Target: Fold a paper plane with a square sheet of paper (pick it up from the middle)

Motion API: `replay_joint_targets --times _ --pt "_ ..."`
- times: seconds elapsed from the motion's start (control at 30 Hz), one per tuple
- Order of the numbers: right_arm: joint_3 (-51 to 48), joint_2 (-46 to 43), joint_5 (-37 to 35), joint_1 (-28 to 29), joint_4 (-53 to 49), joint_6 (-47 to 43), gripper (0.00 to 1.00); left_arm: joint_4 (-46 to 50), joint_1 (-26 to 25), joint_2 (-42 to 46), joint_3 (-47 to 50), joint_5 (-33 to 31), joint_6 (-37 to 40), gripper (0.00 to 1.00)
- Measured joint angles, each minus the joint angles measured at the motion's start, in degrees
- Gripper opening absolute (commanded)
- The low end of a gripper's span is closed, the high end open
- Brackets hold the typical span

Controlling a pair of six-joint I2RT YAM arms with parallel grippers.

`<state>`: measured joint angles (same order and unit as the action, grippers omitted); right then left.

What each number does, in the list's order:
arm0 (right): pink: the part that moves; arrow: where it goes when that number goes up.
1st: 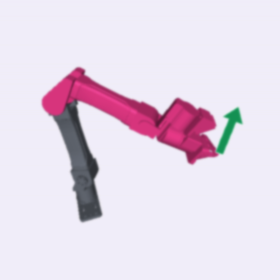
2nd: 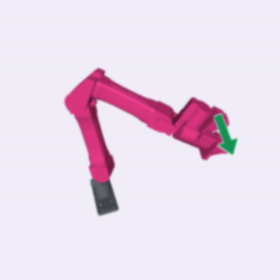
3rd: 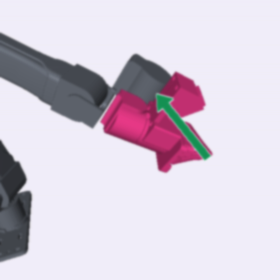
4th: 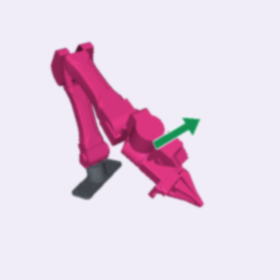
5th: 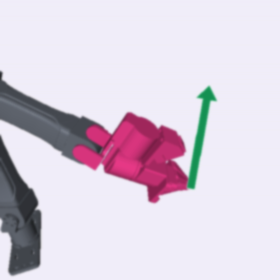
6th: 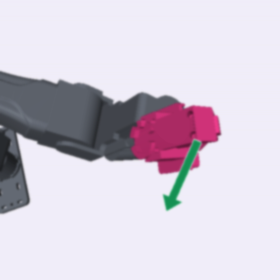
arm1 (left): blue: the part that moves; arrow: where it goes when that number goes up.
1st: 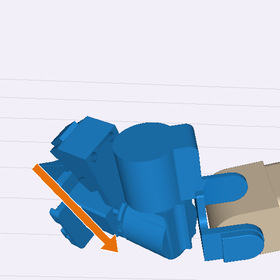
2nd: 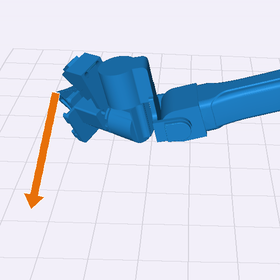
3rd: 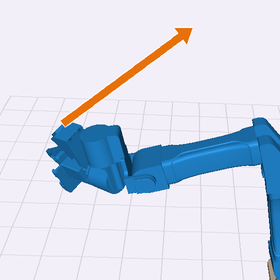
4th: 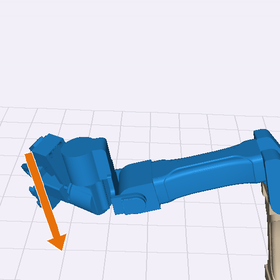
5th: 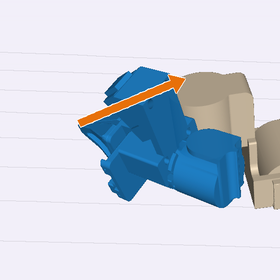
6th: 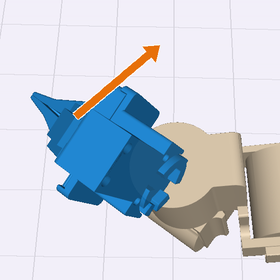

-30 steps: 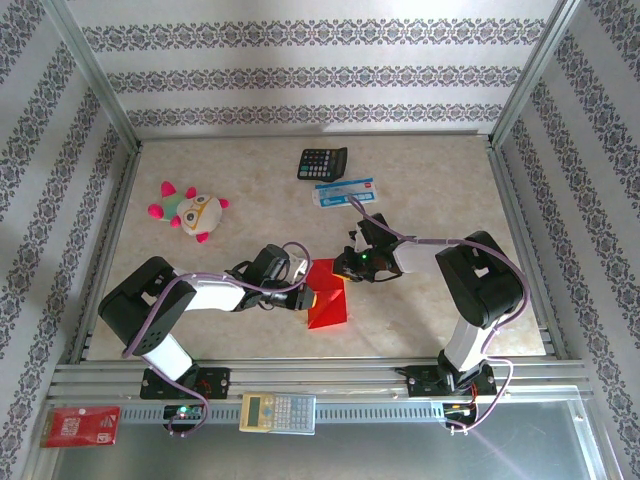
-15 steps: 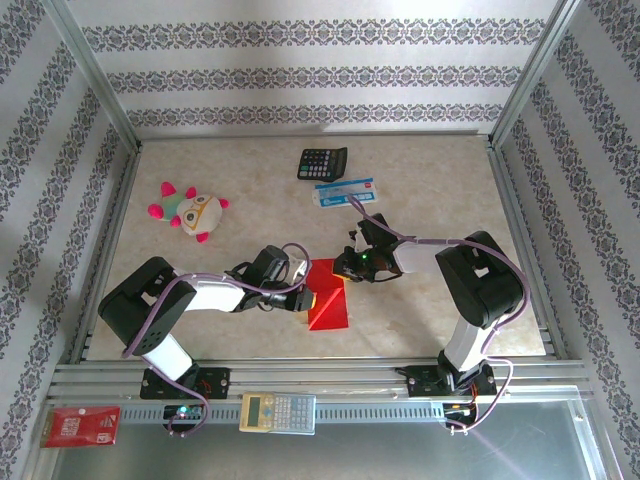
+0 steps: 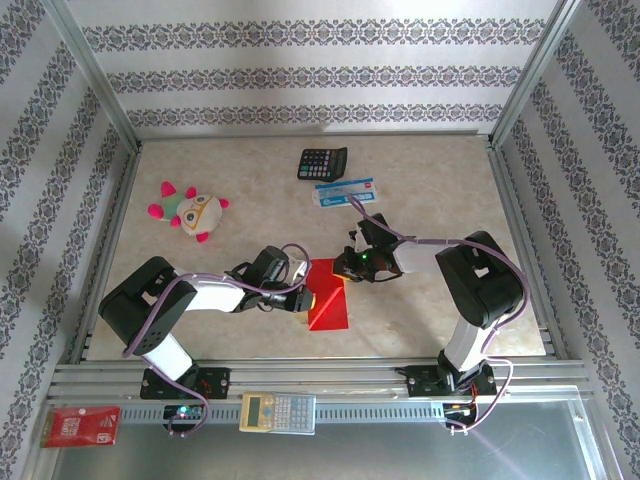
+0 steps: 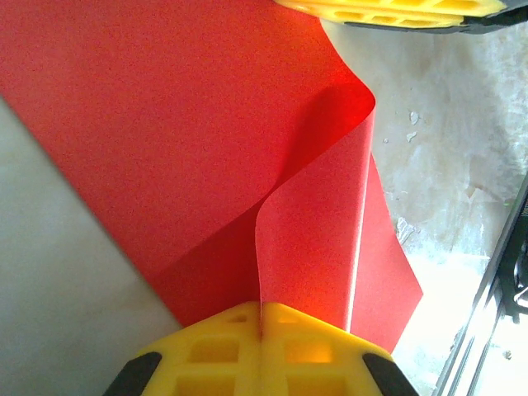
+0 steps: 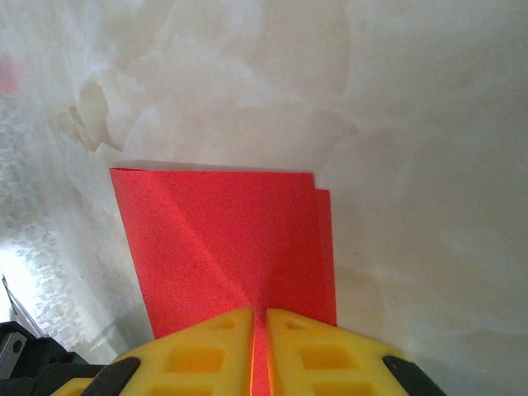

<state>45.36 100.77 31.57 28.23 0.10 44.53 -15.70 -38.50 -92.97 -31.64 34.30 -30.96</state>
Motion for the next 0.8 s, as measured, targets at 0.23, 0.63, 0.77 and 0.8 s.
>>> replay_joint_targets --times 0.23,0.63,0.77,0.8 --pt "0.0 0.0 0.0 0.0 0.1 0.0 0.17 0.0 0.0 -0.1 -0.1 0.0 0.0 0.00" --pt "0.0 0.0 0.3 0.0 0.2 0.0 0.21 0.0 0.1 -0.2 -0.1 0.0 0.0 0.00" --pt "0.0 -0.1 0.5 -0.3 0.2 -0.2 0.22 0.0 0.2 -0.3 -0.1 0.0 0.0 0.00" --pt "0.0 -0.1 0.5 -0.4 0.1 -0.3 0.22 0.0 0.2 -0.3 -0.1 0.0 0.0 0.00"
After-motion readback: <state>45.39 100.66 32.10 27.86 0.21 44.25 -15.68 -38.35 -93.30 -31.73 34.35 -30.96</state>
